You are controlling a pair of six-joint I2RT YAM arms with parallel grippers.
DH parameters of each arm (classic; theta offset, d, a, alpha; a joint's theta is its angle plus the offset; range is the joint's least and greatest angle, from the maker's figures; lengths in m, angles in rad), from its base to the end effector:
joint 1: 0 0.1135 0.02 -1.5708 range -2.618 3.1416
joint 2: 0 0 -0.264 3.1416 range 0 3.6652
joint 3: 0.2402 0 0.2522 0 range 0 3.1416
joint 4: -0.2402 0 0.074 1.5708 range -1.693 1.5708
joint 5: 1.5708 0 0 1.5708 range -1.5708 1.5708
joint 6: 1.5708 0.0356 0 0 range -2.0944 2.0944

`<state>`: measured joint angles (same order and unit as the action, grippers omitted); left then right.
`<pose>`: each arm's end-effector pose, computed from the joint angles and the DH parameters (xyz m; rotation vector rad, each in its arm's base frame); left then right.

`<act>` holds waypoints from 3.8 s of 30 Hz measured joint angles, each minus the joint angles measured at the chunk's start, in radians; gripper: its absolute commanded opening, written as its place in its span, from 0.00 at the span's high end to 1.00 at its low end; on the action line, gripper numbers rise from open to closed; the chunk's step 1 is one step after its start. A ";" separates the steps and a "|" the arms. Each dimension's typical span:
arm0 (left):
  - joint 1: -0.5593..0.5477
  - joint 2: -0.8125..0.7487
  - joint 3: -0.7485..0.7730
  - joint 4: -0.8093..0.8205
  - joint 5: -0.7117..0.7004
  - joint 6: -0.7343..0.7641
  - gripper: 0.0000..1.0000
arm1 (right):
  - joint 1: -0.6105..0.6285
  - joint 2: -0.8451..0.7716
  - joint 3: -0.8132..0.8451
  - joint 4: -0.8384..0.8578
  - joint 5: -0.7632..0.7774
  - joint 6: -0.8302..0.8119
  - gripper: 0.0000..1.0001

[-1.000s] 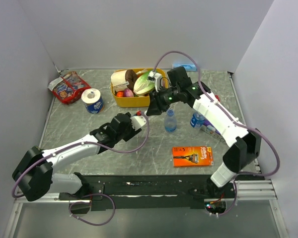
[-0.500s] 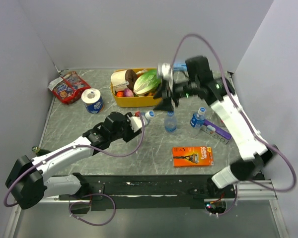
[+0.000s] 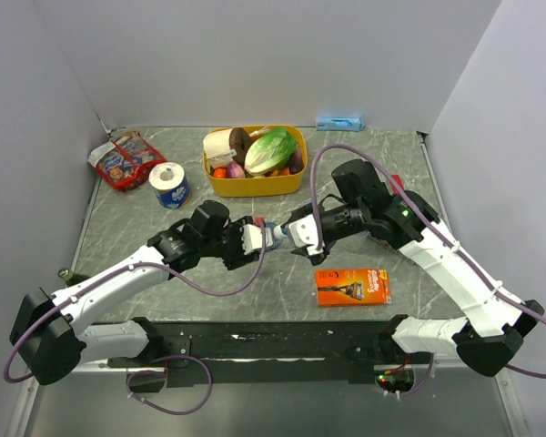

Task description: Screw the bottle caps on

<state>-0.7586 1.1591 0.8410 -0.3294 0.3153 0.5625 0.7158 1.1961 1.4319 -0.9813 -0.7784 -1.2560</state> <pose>0.1752 -0.1812 0.2708 1.4955 1.6395 -0.4577 0.1500 0.1636 0.4074 -1.9547 0.8432 0.5834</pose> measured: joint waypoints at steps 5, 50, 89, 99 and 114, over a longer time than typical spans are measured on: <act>-0.005 0.004 0.011 -0.025 0.022 0.021 0.99 | 0.002 0.010 0.000 0.032 0.019 -0.014 0.37; -0.072 0.002 -0.097 0.157 -0.326 0.011 0.99 | -0.161 0.113 0.303 0.107 -0.157 0.447 0.31; -0.064 -0.078 -0.097 0.055 -0.033 0.115 0.99 | 0.131 -0.011 -0.039 0.004 0.105 -0.061 0.88; -0.061 -0.074 -0.102 0.146 -0.207 -0.039 0.99 | 0.092 0.016 -0.041 0.236 0.210 0.471 1.00; -0.064 -0.060 -0.105 0.256 -0.375 -0.221 0.99 | 0.019 0.121 0.028 0.463 0.209 1.044 0.58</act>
<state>-0.8227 1.0988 0.7361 -0.0738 -0.0601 0.3416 0.7353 1.3170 1.4601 -0.5186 -0.5697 -0.2123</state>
